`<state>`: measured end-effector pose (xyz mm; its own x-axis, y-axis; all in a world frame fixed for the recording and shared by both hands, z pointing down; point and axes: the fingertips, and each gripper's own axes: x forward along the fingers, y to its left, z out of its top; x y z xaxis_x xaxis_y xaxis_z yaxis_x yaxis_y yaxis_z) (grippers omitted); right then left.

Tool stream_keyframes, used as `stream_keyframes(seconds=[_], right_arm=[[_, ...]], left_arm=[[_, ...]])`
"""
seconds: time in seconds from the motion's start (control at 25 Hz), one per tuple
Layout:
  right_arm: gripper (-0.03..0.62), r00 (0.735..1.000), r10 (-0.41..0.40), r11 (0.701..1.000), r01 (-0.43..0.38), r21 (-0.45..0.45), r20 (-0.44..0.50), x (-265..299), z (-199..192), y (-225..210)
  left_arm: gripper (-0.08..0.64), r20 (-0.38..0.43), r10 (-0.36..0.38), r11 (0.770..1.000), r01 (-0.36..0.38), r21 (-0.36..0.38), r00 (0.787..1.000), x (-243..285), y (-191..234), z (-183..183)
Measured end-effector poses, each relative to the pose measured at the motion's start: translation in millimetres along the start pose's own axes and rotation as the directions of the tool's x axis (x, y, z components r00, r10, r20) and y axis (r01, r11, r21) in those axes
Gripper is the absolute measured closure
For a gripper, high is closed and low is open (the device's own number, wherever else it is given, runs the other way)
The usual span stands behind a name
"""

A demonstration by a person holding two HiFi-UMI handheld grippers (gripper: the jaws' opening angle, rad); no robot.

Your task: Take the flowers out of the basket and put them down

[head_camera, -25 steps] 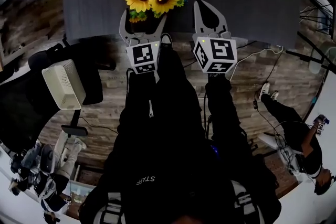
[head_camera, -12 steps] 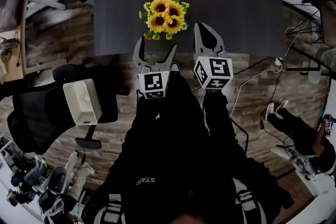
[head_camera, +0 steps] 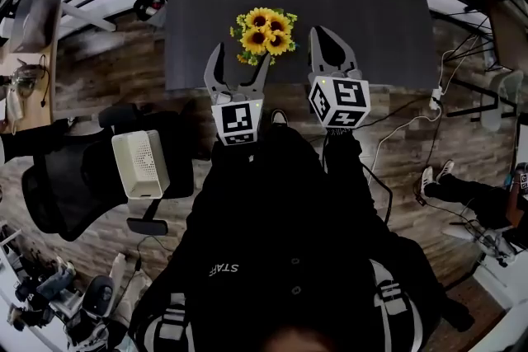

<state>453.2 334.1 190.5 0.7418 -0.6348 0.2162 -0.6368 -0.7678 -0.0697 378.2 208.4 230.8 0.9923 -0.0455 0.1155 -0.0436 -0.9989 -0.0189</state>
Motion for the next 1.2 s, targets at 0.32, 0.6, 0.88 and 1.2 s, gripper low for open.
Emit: stream_keyframes(seconds=[0.32,0.6,0.88,1.2], right_arm=[[0.58,0.998,0.037,0.998,-0.034,-0.059,0.06,1,47,43],[0.58,0.994,0.062,0.994,-0.054,-0.093,0.089,8,70,72],[0.58,0.99,0.061,0.995,-0.05,-0.089,0.127,13,84,86],[0.58,0.985,0.058,0.994,-0.041,-0.104,0.16,10,96,91]], left_arm=[[0.417,0.077,0.077,0.997,-0.078,0.003,0.994,-4,40,61],[0.558,0.091,0.077,0.997,-0.074,-0.036,0.993,-3,61,89],[0.558,0.122,0.037,0.999,-0.038,0.003,0.992,3,60,109],[0.558,0.138,0.0,1.0,-0.001,0.003,0.99,8,53,119]])
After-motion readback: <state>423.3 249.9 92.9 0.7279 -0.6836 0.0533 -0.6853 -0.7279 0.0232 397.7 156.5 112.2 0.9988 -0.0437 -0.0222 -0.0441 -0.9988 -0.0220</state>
